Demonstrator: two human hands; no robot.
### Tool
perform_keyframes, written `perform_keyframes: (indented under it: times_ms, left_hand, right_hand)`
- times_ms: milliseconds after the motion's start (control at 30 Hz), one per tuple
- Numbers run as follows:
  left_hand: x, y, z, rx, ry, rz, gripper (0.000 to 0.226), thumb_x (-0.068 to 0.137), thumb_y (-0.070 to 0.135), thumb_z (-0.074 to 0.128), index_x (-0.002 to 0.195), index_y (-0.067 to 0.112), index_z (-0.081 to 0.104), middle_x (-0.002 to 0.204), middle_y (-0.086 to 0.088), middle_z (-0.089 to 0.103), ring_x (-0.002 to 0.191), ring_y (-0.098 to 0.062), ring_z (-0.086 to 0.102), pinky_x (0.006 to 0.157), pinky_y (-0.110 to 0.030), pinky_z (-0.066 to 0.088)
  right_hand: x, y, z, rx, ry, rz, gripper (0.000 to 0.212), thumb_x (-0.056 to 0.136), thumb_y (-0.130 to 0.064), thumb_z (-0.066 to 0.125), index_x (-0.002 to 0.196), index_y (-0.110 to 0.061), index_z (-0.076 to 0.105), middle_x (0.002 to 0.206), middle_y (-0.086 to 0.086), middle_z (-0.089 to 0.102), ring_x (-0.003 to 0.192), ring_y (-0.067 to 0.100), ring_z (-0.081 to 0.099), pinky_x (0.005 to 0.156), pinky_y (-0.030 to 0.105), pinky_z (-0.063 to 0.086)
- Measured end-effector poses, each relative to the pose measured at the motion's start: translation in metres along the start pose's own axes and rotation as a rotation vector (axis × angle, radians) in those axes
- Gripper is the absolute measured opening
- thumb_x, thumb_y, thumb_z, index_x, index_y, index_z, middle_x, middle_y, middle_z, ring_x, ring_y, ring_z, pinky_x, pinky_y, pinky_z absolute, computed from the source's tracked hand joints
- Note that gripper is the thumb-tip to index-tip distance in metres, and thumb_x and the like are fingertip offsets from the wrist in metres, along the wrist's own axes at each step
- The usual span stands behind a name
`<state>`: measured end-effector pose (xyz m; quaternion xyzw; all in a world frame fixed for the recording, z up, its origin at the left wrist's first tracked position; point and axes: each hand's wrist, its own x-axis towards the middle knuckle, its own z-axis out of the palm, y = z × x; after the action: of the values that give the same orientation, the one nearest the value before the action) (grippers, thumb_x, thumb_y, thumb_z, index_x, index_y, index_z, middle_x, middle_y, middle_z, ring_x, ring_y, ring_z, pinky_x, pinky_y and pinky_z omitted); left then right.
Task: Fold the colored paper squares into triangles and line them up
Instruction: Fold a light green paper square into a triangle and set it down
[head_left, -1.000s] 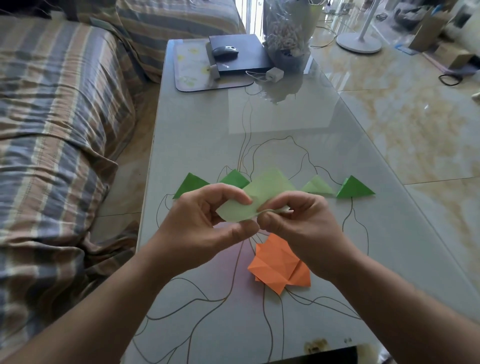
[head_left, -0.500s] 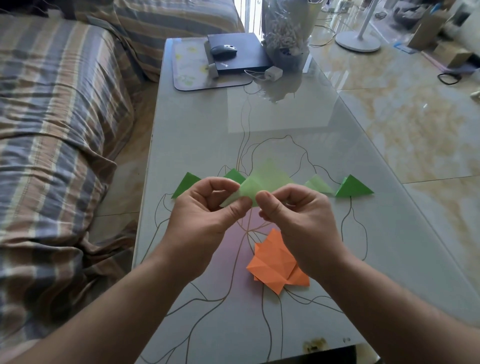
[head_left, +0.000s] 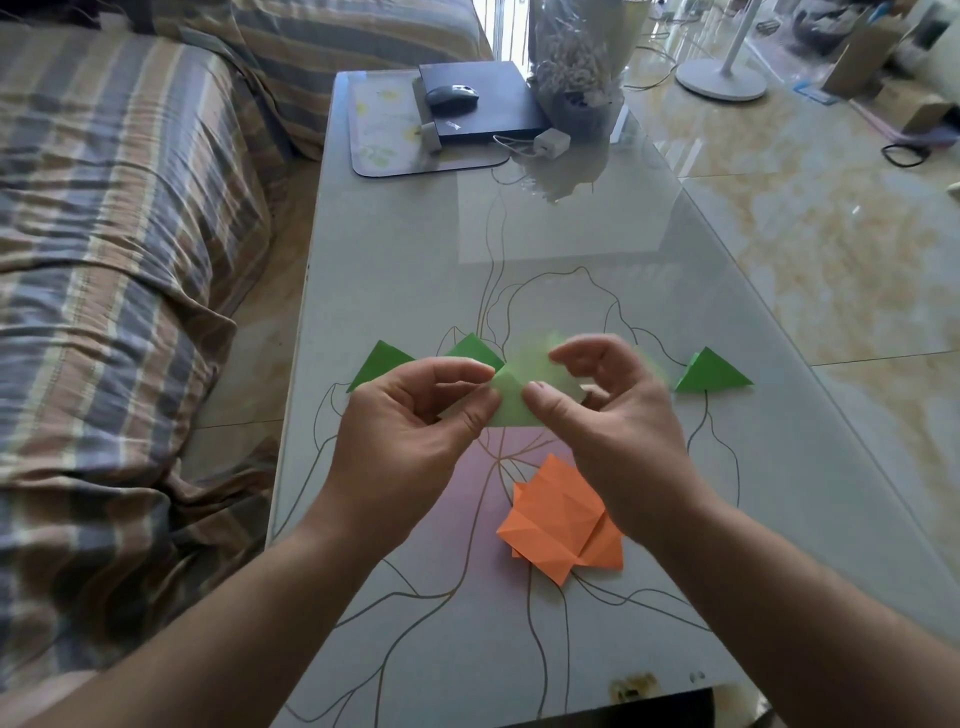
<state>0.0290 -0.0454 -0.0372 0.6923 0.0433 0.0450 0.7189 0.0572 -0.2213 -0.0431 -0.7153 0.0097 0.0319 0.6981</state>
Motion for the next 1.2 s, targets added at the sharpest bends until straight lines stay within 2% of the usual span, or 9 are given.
perform_keyframes:
  times_ms: [100,167,233,333,567,767,967,1100,1200]
  left_hand:
    - [0.001,0.000,-0.002,0.049,-0.017,-0.016,0.015,0.087,0.005,0.076,0.099,0.014,0.078,0.090,-0.001,0.080,0.082,-0.014,0.076,0.075,-0.024,0.060]
    - [0.001,0.001,-0.002,0.076,-0.068,-0.053,0.012,0.086,0.008,0.077,0.097,0.014,0.079,0.090,-0.001,0.080,0.079,-0.012,0.075,0.072,-0.024,0.059]
    - [0.002,0.000,-0.001,0.081,-0.115,-0.102,0.010,0.084,0.014,0.079,0.094,0.015,0.082,0.088,-0.003,0.079,0.072,-0.015,0.069,0.070,-0.029,0.059]
    - [0.002,-0.002,0.000,0.012,-0.104,-0.186,0.015,0.084,0.013,0.079,0.099,0.013,0.080,0.088,-0.006,0.077,0.073,-0.019,0.067,0.070,-0.031,0.058]
    - [0.008,0.000,0.001,-0.323,-0.027,-0.395,0.047,0.072,0.014,0.077,0.119,0.013,0.069,0.093,-0.017,0.075,0.081,-0.023,0.074,0.070,-0.028,0.061]
    - [0.006,-0.001,0.000,-0.290,-0.019,-0.379,0.043,0.075,0.014,0.077,0.116,0.012,0.068,0.093,-0.017,0.077,0.082,-0.024,0.074,0.071,-0.029,0.061]
    - [0.004,-0.003,-0.006,0.012,-0.069,-0.216,0.026,0.089,0.008,0.077,0.113,0.015,0.071,0.086,-0.017,0.076,0.081,-0.029,0.073,0.082,-0.039,0.063]
    - [0.004,-0.003,-0.005,0.042,-0.060,-0.205,0.030,0.087,0.010,0.079,0.114,0.017,0.070,0.086,-0.017,0.076,0.079,-0.028,0.074,0.082,-0.040,0.063]
    - [0.005,-0.003,-0.005,-0.031,-0.036,-0.254,0.035,0.081,0.014,0.081,0.114,0.017,0.070,0.089,-0.019,0.076,0.081,-0.029,0.075,0.080,-0.039,0.063]
  right_hand:
    - [0.011,-0.010,-0.015,-0.185,-0.068,-0.018,0.058,0.080,-0.019,0.089,0.125,-0.042,0.062,0.112,-0.005,0.069,0.084,0.010,0.067,0.071,0.030,0.061]
    - [0.015,-0.015,-0.020,-0.117,-0.215,0.096,0.066,0.077,-0.018,0.091,0.132,-0.039,0.061,0.112,0.003,0.074,0.086,0.018,0.069,0.077,0.046,0.064]
    - [0.016,-0.015,-0.022,-0.050,-0.316,0.194,0.060,0.073,-0.020,0.093,0.125,-0.034,0.068,0.104,0.007,0.078,0.088,0.028,0.073,0.080,0.054,0.062]
    - [0.014,-0.012,-0.021,0.018,-0.343,0.220,0.045,0.074,-0.013,0.092,0.113,-0.026,0.075,0.093,0.012,0.076,0.083,0.030,0.075,0.072,0.041,0.059]
    - [0.013,-0.014,-0.017,0.164,-0.258,0.294,0.032,0.064,-0.011,0.083,0.096,-0.011,0.075,0.084,0.015,0.070,0.067,0.024,0.068,0.055,0.029,0.056]
    - [0.014,-0.011,-0.018,0.060,-0.281,0.234,0.013,0.082,-0.003,0.080,0.093,-0.009,0.076,0.082,0.013,0.073,0.072,0.021,0.068,0.063,0.029,0.055]
    - [0.014,-0.005,-0.019,-0.069,-0.342,0.106,0.011,0.088,-0.004,0.079,0.091,-0.015,0.081,0.081,0.012,0.066,0.076,0.025,0.053,0.071,0.039,0.044]
    - [0.013,-0.006,-0.017,-0.061,-0.328,0.085,0.018,0.077,-0.015,0.085,0.091,-0.006,0.078,0.091,0.023,0.075,0.078,0.023,0.067,0.072,0.037,0.055]
    - [0.014,-0.005,-0.018,-0.029,-0.318,0.107,0.014,0.080,-0.008,0.083,0.091,-0.003,0.077,0.090,0.024,0.075,0.078,0.024,0.069,0.071,0.033,0.054]
